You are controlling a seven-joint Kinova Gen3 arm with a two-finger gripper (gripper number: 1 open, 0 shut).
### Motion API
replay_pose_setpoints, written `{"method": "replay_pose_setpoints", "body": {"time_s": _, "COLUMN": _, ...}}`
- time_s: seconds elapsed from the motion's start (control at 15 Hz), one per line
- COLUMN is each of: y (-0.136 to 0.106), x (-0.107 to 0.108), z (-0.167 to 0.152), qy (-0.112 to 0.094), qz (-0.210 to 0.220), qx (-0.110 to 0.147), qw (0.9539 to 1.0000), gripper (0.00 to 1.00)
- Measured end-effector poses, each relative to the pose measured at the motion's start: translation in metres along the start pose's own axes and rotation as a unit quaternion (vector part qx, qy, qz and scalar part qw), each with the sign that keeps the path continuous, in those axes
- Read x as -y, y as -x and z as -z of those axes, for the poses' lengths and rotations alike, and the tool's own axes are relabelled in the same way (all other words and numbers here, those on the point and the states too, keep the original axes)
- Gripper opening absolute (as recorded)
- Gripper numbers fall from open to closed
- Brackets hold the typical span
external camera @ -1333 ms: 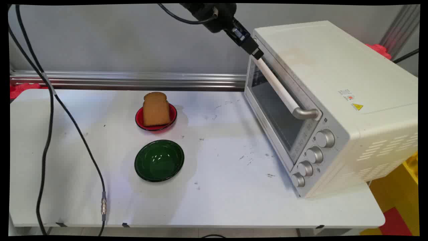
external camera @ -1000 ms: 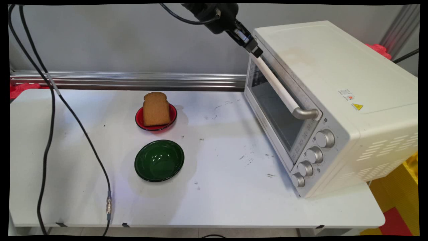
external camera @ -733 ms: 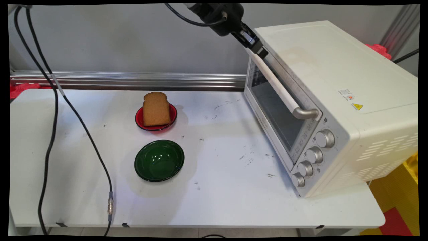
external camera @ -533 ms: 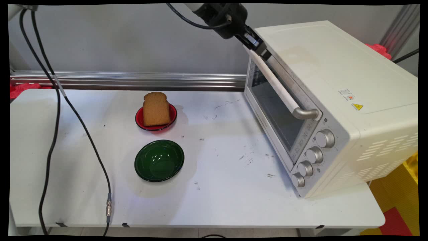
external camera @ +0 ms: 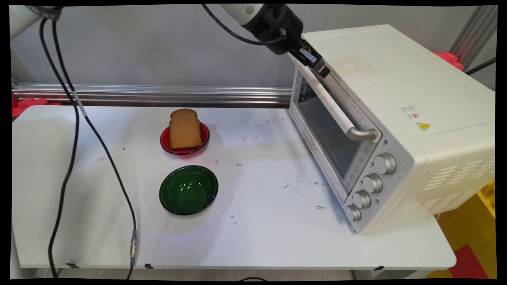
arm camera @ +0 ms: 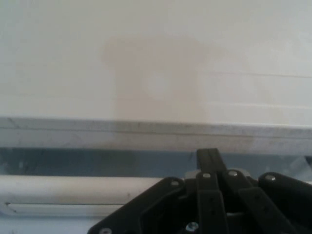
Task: Open the oven
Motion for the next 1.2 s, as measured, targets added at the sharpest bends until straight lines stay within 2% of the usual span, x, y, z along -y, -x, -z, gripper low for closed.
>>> {"method": "replay_pose_setpoints", "body": {"time_s": 0.87, "y": 0.016, "x": 0.006, "z": -0.025, "qy": 0.008, "qz": -0.003, "qx": 0.0, "qw": 1.0, "gripper": 0.0}}
{"method": "replay_pose_setpoints", "body": {"time_s": 1.2, "y": 0.028, "x": 0.01, "z": -0.025, "qy": 0.009, "qz": -0.007, "qx": 0.018, "qw": 0.9998, "gripper": 0.0}}
